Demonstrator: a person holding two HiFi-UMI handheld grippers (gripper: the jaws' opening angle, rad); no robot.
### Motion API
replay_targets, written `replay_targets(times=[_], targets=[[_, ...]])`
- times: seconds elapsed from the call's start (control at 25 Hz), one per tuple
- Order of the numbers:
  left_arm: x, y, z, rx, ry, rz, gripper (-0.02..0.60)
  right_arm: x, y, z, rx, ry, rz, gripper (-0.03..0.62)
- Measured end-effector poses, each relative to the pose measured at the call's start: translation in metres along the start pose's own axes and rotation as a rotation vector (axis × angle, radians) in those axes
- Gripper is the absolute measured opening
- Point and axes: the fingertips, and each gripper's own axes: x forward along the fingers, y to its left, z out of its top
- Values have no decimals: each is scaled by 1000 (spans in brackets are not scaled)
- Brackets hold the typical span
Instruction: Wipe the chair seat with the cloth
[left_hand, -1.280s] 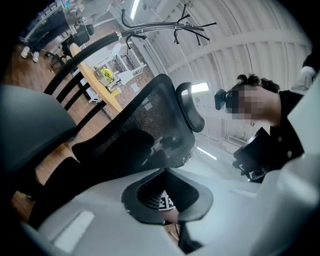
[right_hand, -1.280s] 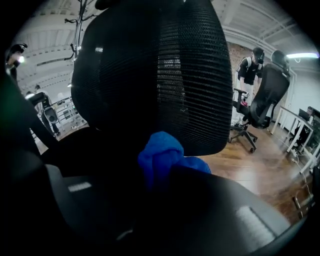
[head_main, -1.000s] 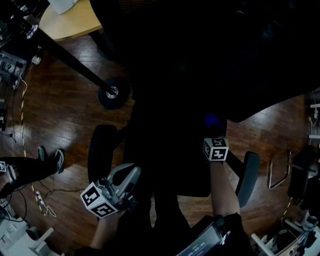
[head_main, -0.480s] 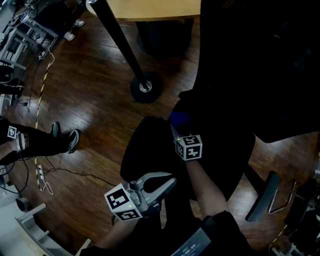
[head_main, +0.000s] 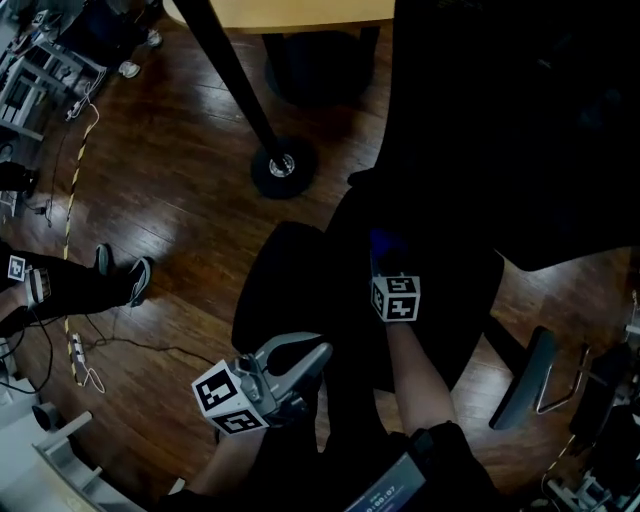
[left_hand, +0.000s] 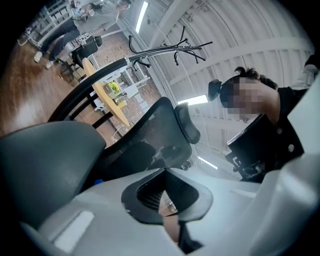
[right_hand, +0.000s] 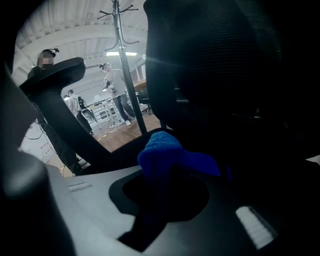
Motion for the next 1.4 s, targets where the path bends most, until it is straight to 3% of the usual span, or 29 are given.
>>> replay_targets(times=[0.32, 0.48, 0.72, 0.92, 1.08, 1.4], targets=[[40, -19, -31, -35, 118, -97, 2, -118, -147, -64, 88, 61, -268, 58], [62, -27, -50, -44, 180, -133, 2, -173, -194, -93, 133, 61, -367, 58], [80, -44, -68, -32, 226, -158, 2, -194, -205, -100, 155, 31, -351, 58], [68, -47, -63, -33, 190, -140, 2, -203, -209, -93, 200, 6, -319, 60], [48, -42, -46, -25, 122, -98, 2, -176, -159, -56, 190, -70, -182, 60], [-6, -20, -19, -5, 10, 20, 2, -43, 68, -12, 53, -42, 259, 60]])
